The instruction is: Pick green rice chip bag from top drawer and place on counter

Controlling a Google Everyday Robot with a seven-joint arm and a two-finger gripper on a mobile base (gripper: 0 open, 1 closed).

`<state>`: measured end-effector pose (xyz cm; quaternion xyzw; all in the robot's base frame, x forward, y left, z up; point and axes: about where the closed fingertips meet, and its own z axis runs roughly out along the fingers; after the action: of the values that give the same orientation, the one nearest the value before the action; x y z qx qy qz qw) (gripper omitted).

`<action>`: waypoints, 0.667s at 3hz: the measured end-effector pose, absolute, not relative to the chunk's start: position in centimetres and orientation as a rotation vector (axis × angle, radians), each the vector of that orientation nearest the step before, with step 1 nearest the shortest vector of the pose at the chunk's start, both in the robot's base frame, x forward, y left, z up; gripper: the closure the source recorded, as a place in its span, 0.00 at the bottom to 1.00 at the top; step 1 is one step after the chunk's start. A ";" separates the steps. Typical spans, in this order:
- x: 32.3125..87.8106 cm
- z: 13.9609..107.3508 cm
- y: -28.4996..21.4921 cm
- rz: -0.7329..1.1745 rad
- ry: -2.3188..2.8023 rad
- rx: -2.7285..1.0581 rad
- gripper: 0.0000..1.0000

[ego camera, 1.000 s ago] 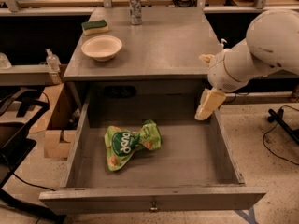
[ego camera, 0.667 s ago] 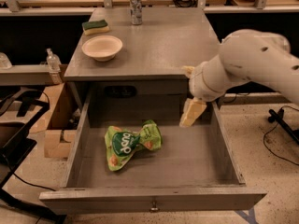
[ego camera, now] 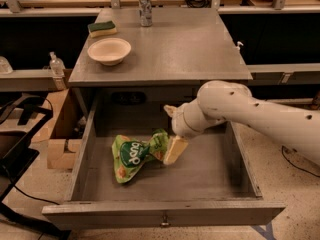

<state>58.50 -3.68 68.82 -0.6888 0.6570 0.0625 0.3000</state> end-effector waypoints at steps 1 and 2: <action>56.9 66.9 -2.1 0.208 1.731 -1.854 0.00; 56.1 65.9 0.8 0.251 1.679 -1.898 0.00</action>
Offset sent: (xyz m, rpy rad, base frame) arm -0.0316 0.0799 -0.0383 0.0370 0.0412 0.1579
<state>56.14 0.79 65.94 -0.7127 0.6304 0.0941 0.2929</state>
